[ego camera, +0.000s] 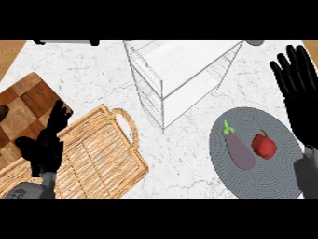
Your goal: Pick the bell pepper from the placemat and place it in the tiered shelf
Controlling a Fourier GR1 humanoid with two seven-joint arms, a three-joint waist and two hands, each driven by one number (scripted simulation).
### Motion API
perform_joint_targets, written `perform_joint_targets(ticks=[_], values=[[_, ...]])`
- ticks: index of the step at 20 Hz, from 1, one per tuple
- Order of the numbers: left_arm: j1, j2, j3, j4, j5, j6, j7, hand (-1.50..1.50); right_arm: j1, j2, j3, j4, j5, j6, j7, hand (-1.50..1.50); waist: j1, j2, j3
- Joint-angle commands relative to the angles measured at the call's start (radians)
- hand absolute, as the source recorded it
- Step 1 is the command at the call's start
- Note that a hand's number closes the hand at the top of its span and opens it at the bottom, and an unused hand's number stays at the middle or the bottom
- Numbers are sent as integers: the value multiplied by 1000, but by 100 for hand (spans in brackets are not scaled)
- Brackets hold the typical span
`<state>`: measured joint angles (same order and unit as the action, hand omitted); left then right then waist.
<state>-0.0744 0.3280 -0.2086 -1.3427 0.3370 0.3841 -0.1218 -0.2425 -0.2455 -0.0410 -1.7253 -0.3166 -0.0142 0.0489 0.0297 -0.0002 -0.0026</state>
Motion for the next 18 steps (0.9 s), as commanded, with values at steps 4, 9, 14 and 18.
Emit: perform_joint_targets(ticks=[4, 9, 14, 18], values=[[90, 42, -6, 8, 43, 30, 110, 0, 204, -114, -200, -36, 256, -242, -81, 150, -133, -7, 1], [185, 92, -5, -119, 114, 48, 198, 0, 432, -91, -367, 137, 372, -456, 21, 150, -205, 20, 2], [159, 129, -24, -112, 138, -58, 253, 0, 583, 67, -344, 41, 395, -526, -158, -150, -122, 2, 1], [105, 138, -26, -101, 138, -83, 322, 0, 716, 115, -243, -58, 425, -453, -232, -150, -97, 1, 1]])
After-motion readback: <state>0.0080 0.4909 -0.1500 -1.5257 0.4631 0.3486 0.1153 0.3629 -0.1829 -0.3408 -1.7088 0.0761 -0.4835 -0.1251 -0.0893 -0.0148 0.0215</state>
